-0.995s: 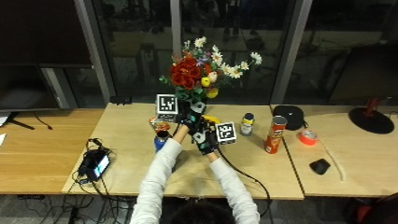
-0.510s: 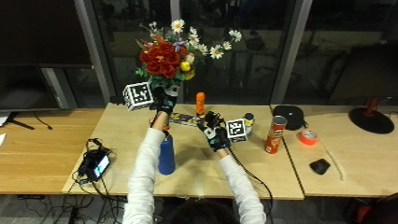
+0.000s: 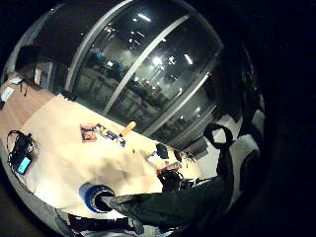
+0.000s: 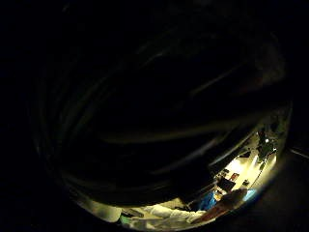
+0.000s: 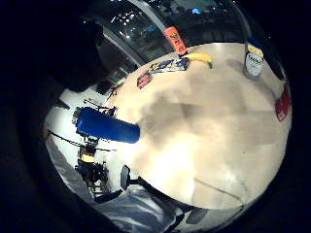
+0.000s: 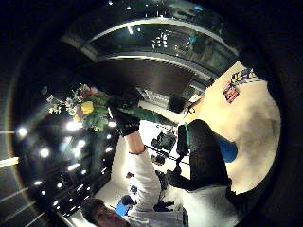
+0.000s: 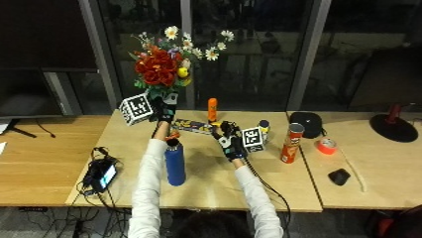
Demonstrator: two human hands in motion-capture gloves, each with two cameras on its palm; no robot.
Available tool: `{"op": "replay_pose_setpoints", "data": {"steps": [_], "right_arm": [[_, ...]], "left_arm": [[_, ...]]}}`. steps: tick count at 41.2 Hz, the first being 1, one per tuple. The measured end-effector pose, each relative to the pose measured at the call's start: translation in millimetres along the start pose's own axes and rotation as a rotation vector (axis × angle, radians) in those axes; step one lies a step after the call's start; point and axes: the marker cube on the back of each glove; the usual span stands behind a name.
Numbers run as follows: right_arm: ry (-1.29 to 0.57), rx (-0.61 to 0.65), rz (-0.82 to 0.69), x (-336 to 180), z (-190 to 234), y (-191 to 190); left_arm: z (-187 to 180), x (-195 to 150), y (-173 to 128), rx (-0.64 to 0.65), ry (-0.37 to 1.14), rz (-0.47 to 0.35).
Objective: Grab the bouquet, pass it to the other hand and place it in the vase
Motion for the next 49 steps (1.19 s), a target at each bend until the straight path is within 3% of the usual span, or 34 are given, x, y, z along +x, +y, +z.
{"op": "replay_pose_setpoints", "data": {"steps": [7,30,49], "right_arm": [[-0.001,-0.012,0.005,4.1,4.2,0.4],[0.022,-0.003,0.037,18.2,4.5,-2.2],[0.012,0.011,0.042,21.4,-5.2,-0.8]], "left_arm": [[-5.4,-9.2,-0.2,0.013,-0.015,0.024],[6.4,-25.1,5.9,-0.018,0.081,-0.052],[10.6,-41.0,17.7,-0.068,0.066,-0.088]]}}
